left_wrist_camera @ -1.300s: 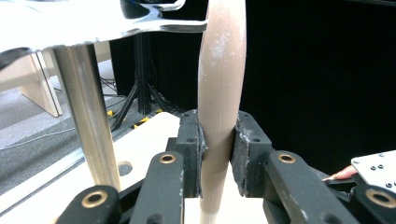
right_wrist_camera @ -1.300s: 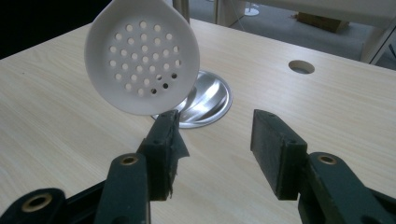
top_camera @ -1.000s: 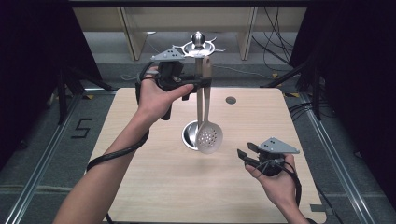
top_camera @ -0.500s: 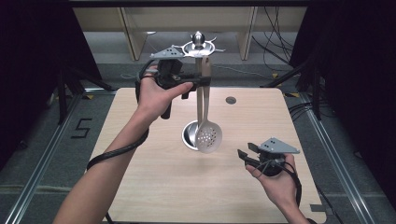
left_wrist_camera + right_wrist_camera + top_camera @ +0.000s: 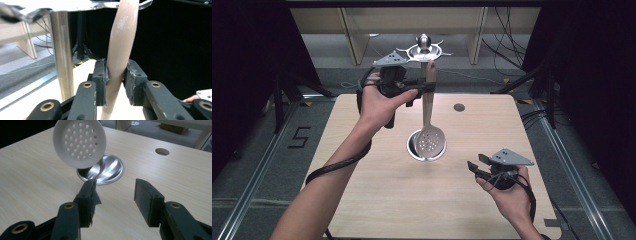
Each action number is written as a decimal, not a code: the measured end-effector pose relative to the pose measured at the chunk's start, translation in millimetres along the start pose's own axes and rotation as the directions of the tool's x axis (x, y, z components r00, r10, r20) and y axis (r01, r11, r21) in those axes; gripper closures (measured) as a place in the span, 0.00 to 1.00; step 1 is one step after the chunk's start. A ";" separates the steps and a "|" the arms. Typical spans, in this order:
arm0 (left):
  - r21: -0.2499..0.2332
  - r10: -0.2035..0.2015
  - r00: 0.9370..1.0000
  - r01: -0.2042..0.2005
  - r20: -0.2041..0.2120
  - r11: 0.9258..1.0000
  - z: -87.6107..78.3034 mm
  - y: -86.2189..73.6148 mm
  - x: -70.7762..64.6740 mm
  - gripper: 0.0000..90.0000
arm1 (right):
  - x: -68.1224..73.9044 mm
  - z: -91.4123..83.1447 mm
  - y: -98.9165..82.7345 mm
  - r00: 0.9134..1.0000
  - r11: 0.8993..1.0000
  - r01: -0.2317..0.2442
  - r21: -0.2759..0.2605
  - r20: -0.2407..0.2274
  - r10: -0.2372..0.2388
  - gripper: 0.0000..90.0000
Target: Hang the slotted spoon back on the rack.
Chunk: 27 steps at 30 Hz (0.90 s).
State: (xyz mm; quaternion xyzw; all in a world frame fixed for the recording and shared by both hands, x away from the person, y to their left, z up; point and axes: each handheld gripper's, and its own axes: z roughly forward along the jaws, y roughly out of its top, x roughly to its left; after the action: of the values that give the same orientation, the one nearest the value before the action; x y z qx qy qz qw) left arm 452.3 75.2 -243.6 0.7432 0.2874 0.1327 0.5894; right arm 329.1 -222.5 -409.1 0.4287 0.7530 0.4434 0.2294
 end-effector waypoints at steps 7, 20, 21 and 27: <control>-0.014 0.065 0.996 -0.066 -0.062 0.998 -9.1 -12.6 -2.9 0.60 | -1.5 0.7 -1.9 1.000 1.000 -0.003 -0.013 -0.002 0.003 0.57; -0.002 0.162 0.981 -0.163 -0.109 0.987 -39.8 -49.8 -10.7 0.42 | -5.5 -2.3 -5.7 1.000 0.999 -0.031 0.008 -0.002 0.031 0.55; 0.002 0.166 0.980 -0.167 -0.111 0.986 -42.0 -52.3 -10.8 0.41 | -8.4 -2.7 -5.5 1.000 1.000 0.001 0.007 0.006 -0.001 0.55; 0.040 0.194 0.971 -0.191 -0.142 0.981 -60.5 -78.7 -8.8 0.38 | -9.8 -3.3 -7.5 1.000 1.000 -0.006 0.013 0.003 0.006 0.54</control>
State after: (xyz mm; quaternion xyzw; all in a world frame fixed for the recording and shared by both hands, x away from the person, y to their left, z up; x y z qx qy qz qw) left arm 391.5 129.5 -301.0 0.7636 0.2577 0.2391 0.5416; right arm 328.5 -234.1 -414.3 0.4332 0.7542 0.4386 0.2262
